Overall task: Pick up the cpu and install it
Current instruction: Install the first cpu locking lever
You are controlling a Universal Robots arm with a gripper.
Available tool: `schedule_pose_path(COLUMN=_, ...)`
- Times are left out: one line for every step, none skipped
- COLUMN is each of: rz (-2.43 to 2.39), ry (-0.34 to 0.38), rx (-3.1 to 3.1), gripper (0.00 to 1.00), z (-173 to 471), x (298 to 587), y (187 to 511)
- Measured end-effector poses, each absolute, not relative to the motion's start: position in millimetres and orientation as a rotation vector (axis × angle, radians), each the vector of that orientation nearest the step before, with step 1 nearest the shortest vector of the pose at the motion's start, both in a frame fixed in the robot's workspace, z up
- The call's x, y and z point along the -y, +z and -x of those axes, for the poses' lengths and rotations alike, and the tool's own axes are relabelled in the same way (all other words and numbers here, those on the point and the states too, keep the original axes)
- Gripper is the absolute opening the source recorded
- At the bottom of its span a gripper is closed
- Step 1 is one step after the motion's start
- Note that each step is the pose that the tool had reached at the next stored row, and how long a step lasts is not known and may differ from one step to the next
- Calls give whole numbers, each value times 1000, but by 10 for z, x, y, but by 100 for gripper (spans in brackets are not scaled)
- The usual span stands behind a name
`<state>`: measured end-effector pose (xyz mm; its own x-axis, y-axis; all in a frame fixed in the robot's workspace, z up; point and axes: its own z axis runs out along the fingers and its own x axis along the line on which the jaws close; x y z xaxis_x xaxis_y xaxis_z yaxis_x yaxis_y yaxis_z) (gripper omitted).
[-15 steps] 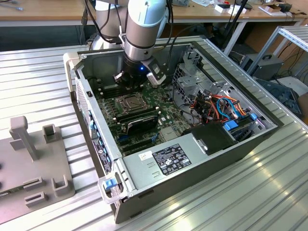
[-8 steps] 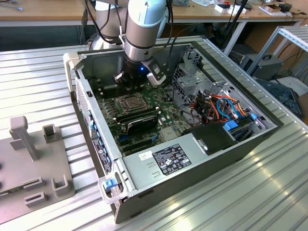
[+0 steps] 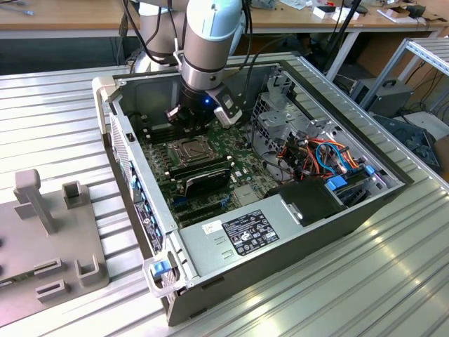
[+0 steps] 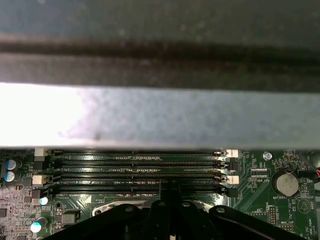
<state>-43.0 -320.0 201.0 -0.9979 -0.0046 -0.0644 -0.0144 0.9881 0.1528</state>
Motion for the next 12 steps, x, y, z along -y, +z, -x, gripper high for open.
schedule_pose_path(rz=15, ry=236, rx=-3069, gripper=11, z=430, x=3200, y=2010)
schedule_pose_path(rz=15, ry=236, rx=-3069, gripper=11, z=430, x=3200, y=2009)
schedule_pose_path(rz=15, ry=236, rx=-3069, gripper=11, z=430, x=3200, y=2009)
schedule_pose_path(rz=15, ry=236, rx=-3069, gripper=11, z=430, x=3200, y=2009)
schedule_pose_path(rz=15, ry=236, rx=-3069, gripper=11, z=430, x=3200, y=2008)
schedule_pose_path(rz=15, ry=236, rx=-3069, gripper=11, z=430, x=3200, y=2007)
schedule_pose_path(rz=15, ry=236, rx=-3069, gripper=11, z=430, x=3200, y=2007)
schedule_pose_path(rz=15, ry=236, rx=-3069, gripper=11, z=430, x=3200, y=2007)
schedule_pose_path(rz=15, ry=236, rx=-3069, gripper=11, z=430, x=3200, y=2006)
schedule_pose_path(rz=15, ry=236, rx=-3069, gripper=11, z=430, x=3200, y=2006)
schedule_pose_path(rz=15, ry=236, rx=-3069, gripper=11, z=430, x=3200, y=2006)
schedule_pose_path(rz=15, ry=236, rx=-3069, gripper=11, z=430, x=3200, y=2005)
